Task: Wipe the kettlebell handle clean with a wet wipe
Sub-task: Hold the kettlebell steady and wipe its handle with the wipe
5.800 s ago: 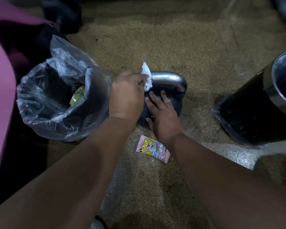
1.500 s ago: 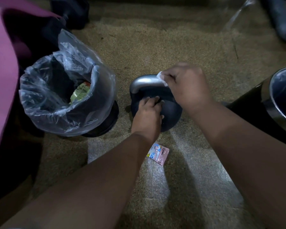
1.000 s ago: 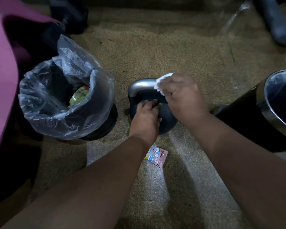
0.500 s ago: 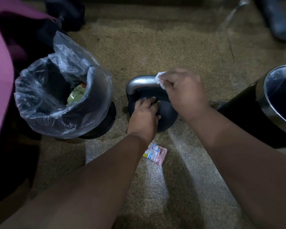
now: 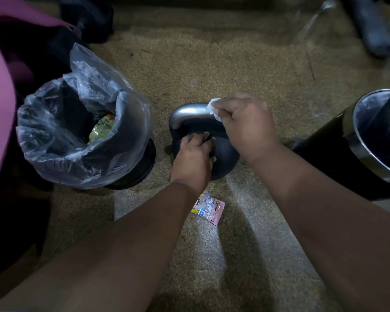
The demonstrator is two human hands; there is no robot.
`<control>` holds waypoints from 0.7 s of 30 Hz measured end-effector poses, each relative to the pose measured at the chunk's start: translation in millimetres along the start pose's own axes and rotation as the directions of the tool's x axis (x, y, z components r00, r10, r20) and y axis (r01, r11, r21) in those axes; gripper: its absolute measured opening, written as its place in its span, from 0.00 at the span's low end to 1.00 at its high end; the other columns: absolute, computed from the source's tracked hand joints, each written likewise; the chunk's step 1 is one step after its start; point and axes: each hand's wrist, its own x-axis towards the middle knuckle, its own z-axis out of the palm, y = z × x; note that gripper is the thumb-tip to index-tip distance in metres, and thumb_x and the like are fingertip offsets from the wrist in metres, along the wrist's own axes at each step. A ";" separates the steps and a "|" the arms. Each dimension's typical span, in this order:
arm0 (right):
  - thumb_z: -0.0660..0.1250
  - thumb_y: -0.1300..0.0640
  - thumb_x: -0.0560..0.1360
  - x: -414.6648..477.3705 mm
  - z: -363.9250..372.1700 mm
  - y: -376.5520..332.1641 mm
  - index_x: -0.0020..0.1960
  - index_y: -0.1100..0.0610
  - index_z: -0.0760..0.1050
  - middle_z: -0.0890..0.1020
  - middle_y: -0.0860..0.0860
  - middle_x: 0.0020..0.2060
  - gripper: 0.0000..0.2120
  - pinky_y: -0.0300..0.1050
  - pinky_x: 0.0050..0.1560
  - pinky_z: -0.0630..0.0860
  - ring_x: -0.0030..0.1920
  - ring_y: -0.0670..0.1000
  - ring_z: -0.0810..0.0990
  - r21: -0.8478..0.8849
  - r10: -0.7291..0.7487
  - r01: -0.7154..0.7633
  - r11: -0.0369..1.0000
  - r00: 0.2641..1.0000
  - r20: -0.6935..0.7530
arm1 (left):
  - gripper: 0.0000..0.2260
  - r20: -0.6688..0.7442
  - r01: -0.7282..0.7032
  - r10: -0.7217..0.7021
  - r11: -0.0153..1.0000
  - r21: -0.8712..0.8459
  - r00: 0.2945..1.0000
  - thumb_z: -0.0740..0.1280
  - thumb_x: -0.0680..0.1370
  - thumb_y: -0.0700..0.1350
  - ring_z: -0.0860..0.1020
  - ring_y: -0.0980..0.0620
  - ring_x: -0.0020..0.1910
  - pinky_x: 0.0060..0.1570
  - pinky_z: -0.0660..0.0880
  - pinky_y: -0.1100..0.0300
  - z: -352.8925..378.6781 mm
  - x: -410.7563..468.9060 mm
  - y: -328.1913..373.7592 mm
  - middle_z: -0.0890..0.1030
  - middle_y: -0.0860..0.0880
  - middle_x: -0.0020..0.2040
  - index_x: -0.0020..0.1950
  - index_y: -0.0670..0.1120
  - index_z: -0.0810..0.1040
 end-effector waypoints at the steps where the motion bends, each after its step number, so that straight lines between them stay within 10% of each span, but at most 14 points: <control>1: 0.68 0.57 0.74 1.3 0.6 0.2 0.47 0.53 0.85 0.83 0.49 0.43 0.07 0.45 0.51 0.78 0.46 0.50 0.81 0.003 0.010 -0.010 1.000 1.000 -0.007 | 0.23 0.002 0.000 0.000 1.000 -0.001 1.000 0.74 0.71 0.42 0.68 0.43 0.67 0.67 0.68 0.55 -0.1 -0.2 -0.2 0.76 0.47 0.67 0.66 0.45 0.78; 21: 0.68 0.54 0.75 1.5 4.7 0.8 0.49 0.50 0.85 0.83 0.49 0.43 0.07 0.47 0.50 0.77 0.45 0.50 0.81 -0.007 0.054 -0.054 0.999 0.998 -0.028 | 0.22 0.004 -0.011 0.011 1.000 -0.007 1.000 0.74 0.71 0.42 0.69 0.41 0.66 0.67 0.68 0.54 -1.6 -0.4 0.9 0.77 0.45 0.66 0.64 0.43 0.80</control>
